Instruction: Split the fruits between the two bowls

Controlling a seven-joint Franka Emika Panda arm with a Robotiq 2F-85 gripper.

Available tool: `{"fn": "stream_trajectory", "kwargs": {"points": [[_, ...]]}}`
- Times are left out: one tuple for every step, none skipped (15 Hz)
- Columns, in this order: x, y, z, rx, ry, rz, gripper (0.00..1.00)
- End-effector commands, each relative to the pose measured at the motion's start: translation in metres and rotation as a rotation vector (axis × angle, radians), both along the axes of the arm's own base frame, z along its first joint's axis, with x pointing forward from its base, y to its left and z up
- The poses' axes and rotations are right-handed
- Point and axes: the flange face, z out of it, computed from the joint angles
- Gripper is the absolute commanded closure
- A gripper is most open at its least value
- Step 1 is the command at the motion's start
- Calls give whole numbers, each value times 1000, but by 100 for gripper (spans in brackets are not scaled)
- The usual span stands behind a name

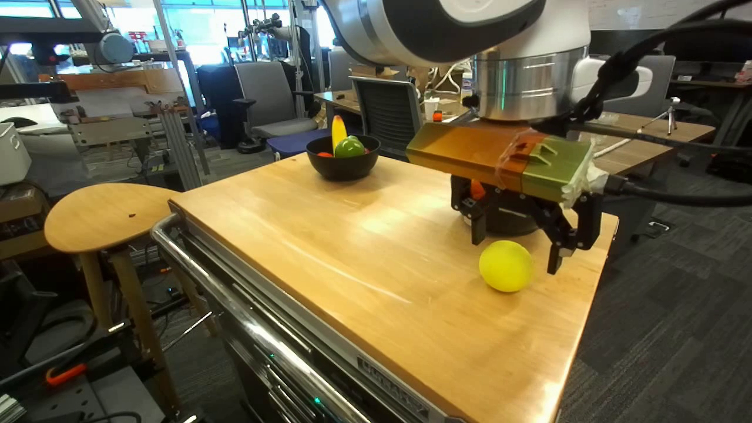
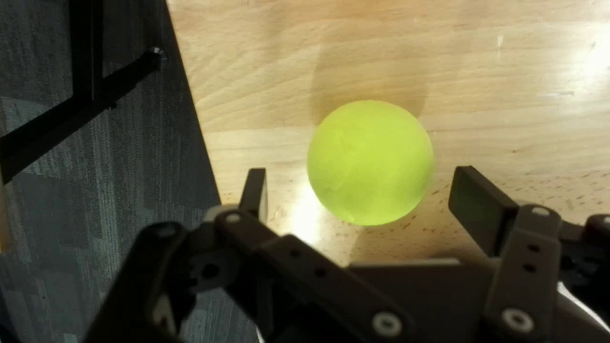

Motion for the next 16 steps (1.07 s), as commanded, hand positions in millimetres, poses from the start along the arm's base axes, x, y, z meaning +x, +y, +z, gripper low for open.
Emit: {"fn": "stream_trajectory", "kwargs": {"points": [[3,1,-7,10,-9,9,25],[4,1,-9,9,-8,10,33],[5,1,-10,9,-7,11,34],[5,1,-11,10,-8,11,40],[6,1,-10,9,-11,10,50],[6,2,-10,7,-14,12,58],[6,5,-6,10,-23,18,65],[5,10,-2,23,-28,20,67],[4,22,6,54,-39,30,68],[3,37,17,84,-65,51,71],[2,59,31,115,-107,86,73],[3,78,43,139,-136,118,73],[5,101,55,156,-167,155,73],[9,122,67,173,-200,194,73],[13,146,80,191,-228,237,73],[18,173,93,210,-254,284,73]]}}
